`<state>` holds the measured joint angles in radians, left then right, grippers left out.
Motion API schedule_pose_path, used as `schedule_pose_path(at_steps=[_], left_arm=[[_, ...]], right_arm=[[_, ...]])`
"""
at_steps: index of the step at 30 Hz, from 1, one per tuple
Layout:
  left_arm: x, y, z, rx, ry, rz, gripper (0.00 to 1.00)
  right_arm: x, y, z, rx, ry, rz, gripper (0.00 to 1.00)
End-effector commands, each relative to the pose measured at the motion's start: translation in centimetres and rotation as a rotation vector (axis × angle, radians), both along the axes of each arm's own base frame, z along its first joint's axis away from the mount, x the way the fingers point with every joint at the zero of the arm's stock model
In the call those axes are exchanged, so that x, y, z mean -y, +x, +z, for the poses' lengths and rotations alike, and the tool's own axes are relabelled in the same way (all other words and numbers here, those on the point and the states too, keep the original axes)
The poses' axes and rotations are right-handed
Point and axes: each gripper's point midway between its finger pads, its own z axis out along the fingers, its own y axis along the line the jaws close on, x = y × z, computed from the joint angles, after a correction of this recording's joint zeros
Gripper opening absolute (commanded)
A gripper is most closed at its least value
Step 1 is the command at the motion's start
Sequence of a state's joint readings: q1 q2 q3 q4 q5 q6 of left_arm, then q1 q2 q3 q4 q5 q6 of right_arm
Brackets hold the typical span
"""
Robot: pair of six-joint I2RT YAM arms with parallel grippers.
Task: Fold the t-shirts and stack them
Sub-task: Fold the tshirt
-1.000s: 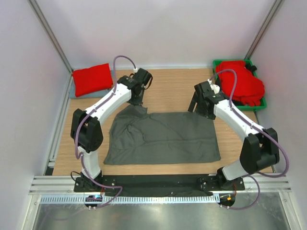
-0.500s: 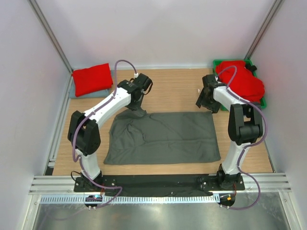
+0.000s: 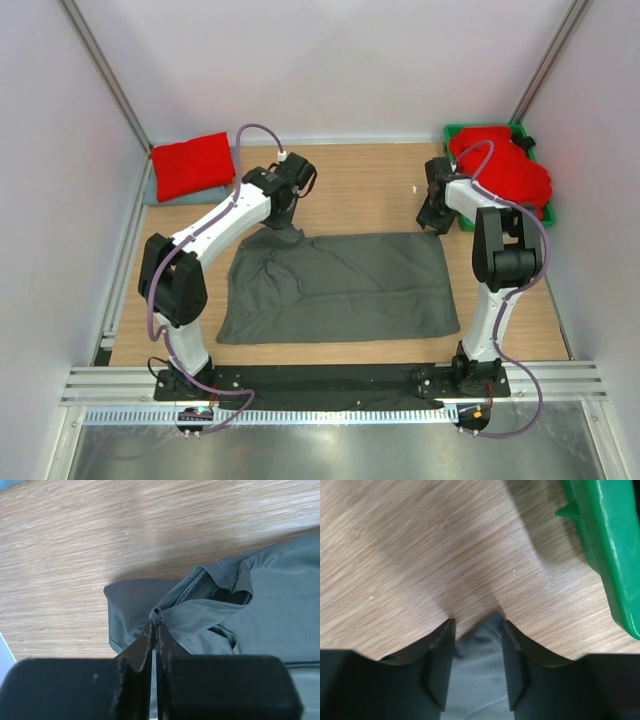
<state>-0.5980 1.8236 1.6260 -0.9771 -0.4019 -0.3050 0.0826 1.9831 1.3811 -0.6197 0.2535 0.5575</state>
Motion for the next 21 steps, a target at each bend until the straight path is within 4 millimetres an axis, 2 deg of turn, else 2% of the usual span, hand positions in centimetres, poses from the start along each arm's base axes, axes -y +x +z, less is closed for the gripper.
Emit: schedule_pose_path(at_steps=[1,4,5,7,8,9,12,14,21], left_arm=[[-0.6,0.4,1.8,0.059,0.0,0.003,0.0],[-0.6,0.4,1.7,0.055,0.008,0.005,0.0],[-0.7,0.4,1.7,0.057,0.008,0.005,0.0],[-0.7,0.4,1.7,0.058,0.013,0.007,0.0],[-0.8,0.4,1.7,0.059,0.014,0.008,0.0],[-0.8,0.5,1.6,0.059,0.018,0.008,0.0],[-1.0,0.5,1.5,0.062,0.028,0.012,0.0],[-1.1,0.7,1.9,0.077,0.029,0.018,0.0],[-1.8,0.8,4.1,0.131,0.036,0.047,0.0]], right_arm=[[-0.1,-0.2,-0.4,0.013,0.017,-0.012,0.45],[-0.2,-0.9,-0.8,0.013,0.031,-0.017,0.33],[-0.2,-1.0,-0.9,0.011,0.032,-0.019,0.23],[-0.3,-1.4,-1.3,0.007,0.037,-0.017,0.15],[-0.3,-1.6,-1.4,0.003,0.034,-0.015,0.05],[-0.2,-1.6,-1.4,0.003,0.036,-0.018,0.01],[-0.3,-1.5,-1.3,0.001,0.038,-0.009,0.01],[-0.5,-1.2,-0.5,0.015,0.045,0.0,0.01],[-0.7,-0.8,3.8,0.06,0.055,0.039,0.01]])
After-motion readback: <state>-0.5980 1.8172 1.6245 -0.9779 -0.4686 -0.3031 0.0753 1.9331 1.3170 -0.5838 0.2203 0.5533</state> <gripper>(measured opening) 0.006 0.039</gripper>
